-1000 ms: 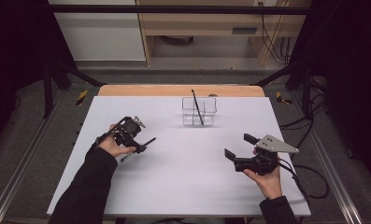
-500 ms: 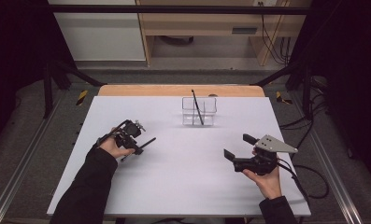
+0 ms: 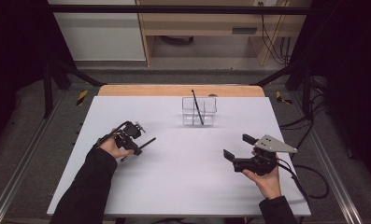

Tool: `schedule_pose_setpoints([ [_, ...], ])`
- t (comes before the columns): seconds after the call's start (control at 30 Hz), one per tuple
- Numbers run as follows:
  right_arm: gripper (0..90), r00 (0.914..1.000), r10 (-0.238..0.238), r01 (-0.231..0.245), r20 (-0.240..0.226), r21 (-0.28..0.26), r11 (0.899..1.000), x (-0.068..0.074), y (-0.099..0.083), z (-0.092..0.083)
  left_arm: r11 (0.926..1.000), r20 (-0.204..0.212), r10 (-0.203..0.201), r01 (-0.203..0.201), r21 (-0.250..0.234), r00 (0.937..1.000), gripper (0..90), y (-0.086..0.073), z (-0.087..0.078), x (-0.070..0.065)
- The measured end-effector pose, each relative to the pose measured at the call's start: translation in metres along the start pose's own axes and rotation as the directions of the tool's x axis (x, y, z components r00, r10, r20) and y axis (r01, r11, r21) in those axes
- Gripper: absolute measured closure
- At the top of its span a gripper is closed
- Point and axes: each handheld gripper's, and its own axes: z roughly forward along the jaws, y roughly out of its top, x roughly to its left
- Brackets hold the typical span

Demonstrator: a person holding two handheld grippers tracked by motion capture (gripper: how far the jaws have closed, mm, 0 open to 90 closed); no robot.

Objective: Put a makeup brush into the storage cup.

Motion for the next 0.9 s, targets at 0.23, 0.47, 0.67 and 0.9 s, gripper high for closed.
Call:
schedule_pose_setpoints([
  [0.23,7.0,1.0,-0.003,0.003,-0.001,0.002,1.0,0.0002,-0.0002,0.0006,0.9999,0.007,-0.005,0.005,0.016,1.0,73.3,0.0009,-0.0001,-0.001],
  [0.47,7.0,1.0,-0.003,0.003,-0.001,0.001,1.0,0.0003,0.0,0.0004,0.9997,0.017,0.0,0.0,0.025,0.9999,79.0,0.0018,0.0001,-0.0023],
  [0.67,7.0,1.0,-0.003,0.003,-0.003,0.0,1.0,0.0007,0.0001,0.0008,0.9997,0.021,0.0,-0.001,0.024,0.9998,83.5,0.0023,0.0003,-0.0033],
  [0.9,7.0,1.0,-0.003,0.003,-0.003,0.001,1.0,0.0007,0.0002,0.0008,0.9997,0.025,-0.002,0.002,0.026,0.9997,83.9,0.0025,0.0003,-0.0029],
])
